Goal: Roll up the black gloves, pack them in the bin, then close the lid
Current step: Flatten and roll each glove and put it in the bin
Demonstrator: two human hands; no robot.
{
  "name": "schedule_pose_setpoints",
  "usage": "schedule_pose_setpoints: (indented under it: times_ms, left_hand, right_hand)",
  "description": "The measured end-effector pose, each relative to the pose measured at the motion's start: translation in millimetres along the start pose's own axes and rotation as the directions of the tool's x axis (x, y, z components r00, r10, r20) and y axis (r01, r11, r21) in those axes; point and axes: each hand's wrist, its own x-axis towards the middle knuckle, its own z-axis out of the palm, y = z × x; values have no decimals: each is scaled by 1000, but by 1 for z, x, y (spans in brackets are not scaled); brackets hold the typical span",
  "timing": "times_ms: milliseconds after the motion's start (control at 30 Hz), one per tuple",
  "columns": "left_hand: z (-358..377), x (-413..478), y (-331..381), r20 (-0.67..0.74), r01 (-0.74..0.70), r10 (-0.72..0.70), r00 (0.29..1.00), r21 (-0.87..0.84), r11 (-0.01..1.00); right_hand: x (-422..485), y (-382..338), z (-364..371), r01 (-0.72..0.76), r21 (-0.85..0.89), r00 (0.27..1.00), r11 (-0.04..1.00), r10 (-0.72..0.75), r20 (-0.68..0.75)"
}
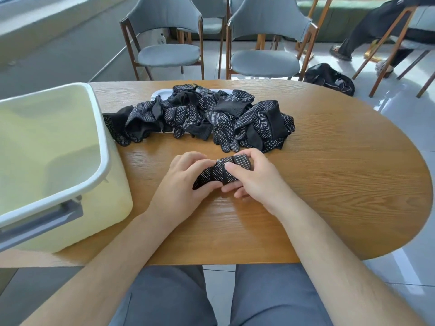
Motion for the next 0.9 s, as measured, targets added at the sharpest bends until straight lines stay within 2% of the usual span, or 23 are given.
schedule_pose_setpoints:
  times_ms: [100, 167, 200, 233, 300, 333, 367, 433, 533, 700, 800, 900]
  left_hand:
    - [-12, -4, 20, -48, 282, -288, 957, -97, 954]
    - [-17, -4, 35, 104, 506, -498, 861, -284, 815]
    - [-17, -2, 40, 231, 599, -557, 798, -412, 687]
    - [-17, 0, 45, 350, 663, -579, 736, -543, 515]
    - [-15, 8, 49, 511, 698, -559, 653, -691, 184]
    - [-15, 13, 51, 546, 691, -544, 637, -717, 89]
    - [-16, 19, 53, 556, 676, -538, 633, -736, 36]
    - [-17, 30, 56, 518, 640, -566, 641, -768, 22]
    - [-20, 42, 60, 452, 613, -593, 666, -785, 90]
    - [-47, 57, 78, 361, 561, -593, 719, -806, 190]
    - [-79, 64, 87, 294, 499, -580, 760, -835, 231]
    - [-119, 61, 86, 237, 465, -555, 797, -828, 314]
  right_hand:
    - [-1, 0, -4, 30, 127, 999, 991, -24, -48]
    - [0, -3, -9, 62, 172, 996, 983, -50, -73]
    - [1, -4, -11, 77, 182, 995, 980, -64, -77]
    - [1, -5, -13, 89, 185, 994, 979, -75, -79]
    - [1, -7, -14, 112, 183, 992, 977, -99, -80]
    - [0, -8, -15, 125, 174, 990, 977, -112, -82]
    - [0, -8, -16, 135, 155, 989, 979, -123, -82]
    - [-3, -8, -19, 147, 103, 987, 984, -138, -83]
    - [-7, -14, -26, 157, 70, 986, 985, -152, -75]
    - [-18, -45, -37, 230, 157, 972, 960, -220, -80]
    - [-22, -67, -36, 289, 168, 957, 943, -286, -39]
    - [-24, -92, -24, 315, 215, 944, 924, -328, 28]
